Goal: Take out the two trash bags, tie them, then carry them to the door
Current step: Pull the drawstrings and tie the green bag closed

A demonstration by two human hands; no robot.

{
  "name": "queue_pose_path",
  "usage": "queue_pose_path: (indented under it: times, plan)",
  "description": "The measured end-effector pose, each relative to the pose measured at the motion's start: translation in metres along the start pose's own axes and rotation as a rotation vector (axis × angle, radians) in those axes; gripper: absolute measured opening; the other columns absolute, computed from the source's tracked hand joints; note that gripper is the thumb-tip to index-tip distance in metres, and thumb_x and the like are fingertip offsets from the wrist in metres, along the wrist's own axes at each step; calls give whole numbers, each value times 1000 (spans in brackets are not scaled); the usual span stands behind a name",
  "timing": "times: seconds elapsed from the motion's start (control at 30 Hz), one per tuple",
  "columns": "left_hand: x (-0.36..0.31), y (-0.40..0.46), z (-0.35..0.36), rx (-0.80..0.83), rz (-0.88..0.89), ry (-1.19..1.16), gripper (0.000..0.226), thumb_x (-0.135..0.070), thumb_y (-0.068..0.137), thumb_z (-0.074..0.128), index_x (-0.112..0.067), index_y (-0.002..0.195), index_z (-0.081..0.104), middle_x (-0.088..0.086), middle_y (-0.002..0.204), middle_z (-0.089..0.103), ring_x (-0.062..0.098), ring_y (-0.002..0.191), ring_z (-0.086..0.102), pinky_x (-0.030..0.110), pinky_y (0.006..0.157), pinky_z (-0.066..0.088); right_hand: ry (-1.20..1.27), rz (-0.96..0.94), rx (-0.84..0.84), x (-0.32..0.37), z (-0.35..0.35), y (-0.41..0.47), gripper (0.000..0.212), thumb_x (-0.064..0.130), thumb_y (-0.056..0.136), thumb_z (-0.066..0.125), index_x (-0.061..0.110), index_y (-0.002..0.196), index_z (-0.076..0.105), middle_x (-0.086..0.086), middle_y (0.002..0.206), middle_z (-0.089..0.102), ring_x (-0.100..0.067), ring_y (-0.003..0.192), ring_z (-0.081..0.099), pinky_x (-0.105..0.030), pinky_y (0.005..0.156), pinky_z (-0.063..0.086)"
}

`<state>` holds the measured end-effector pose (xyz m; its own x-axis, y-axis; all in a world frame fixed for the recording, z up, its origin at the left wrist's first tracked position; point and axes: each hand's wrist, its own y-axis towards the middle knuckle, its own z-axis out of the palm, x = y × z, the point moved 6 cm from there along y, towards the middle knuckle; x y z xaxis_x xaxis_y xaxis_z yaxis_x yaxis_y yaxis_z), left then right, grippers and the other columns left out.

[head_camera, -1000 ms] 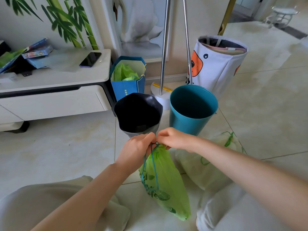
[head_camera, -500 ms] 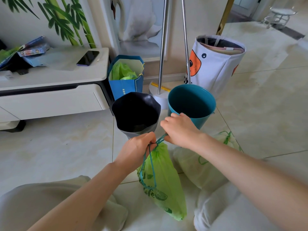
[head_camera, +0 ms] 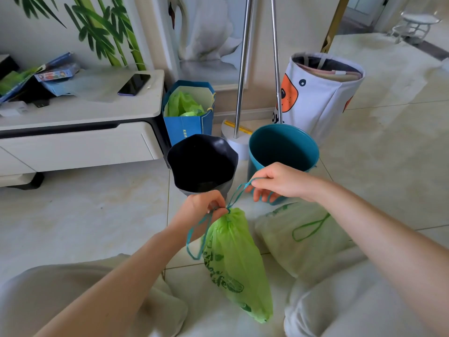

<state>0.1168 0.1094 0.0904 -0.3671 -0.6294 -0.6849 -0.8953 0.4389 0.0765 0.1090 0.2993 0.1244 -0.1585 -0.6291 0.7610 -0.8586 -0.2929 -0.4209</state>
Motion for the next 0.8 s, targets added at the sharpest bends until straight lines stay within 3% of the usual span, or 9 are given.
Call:
queue_pose_path:
  times: [0.07,0.2,0.3,0.4,0.47,0.53,0.6,0.67,0.8]
  plan:
    - [0,4,-9,30,-69,-116,6,-15,79,74,-17,76,69,0,69,69,10,59,61,18,60,48,96,11,-14,-2,-5,-2,27,19,98,46,10,99,71,1,78,72,-8,67,62,-20,62,51]
    - [6,8,-39,29,-244,-356,5,-9,83,70,-7,79,72,9,68,69,10,60,62,18,60,51,312,57,-135,-8,-22,-5,27,12,95,47,5,95,72,-4,84,70,-13,73,63,-23,66,50]
    - [14,3,-54,33,-337,-514,8,-10,86,66,-5,83,71,8,73,71,14,67,65,28,71,55,534,114,-220,-17,-29,-6,24,10,92,49,8,76,67,-7,88,67,-18,80,62,-30,80,50]
    - [23,-5,-56,-23,-452,-703,21,-15,90,61,5,93,67,-1,63,63,9,68,65,30,78,54,949,156,-162,-24,-24,-6,29,12,90,43,12,63,51,-7,73,66,-22,79,67,-37,90,50]
    - [29,-11,-57,-46,-524,-840,22,-17,92,59,3,97,66,-2,59,54,10,65,62,31,80,52,1176,162,-121,-28,-20,-5,30,14,87,41,13,58,48,-4,60,59,-23,69,67,-38,84,54]
    - [38,-17,-57,-51,-608,-957,20,-17,92,58,1,98,66,-1,56,47,14,61,56,31,80,52,1231,191,-92,-34,-17,-5,29,17,86,42,14,58,49,1,51,45,-19,54,57,-35,75,52]
    - [51,-24,-57,-29,-698,-898,22,-18,91,60,2,98,68,-1,53,39,15,56,48,30,72,51,1179,250,-97,-44,-13,-4,25,19,87,42,15,64,48,4,46,34,-14,45,43,-32,71,50]
    - [62,-32,-56,38,-755,-681,27,-24,87,66,0,96,71,-2,53,34,14,52,40,27,61,45,1126,316,-129,-58,-11,-3,24,19,90,42,15,66,47,5,43,28,-13,40,34,-33,73,50]
    - [75,-45,-52,212,-820,-457,32,-35,75,77,-7,90,74,-4,51,38,13,53,36,25,57,41,1092,417,-181,-78,-13,-4,26,18,91,40,14,66,46,5,38,26,-13,36,32,-34,73,49]
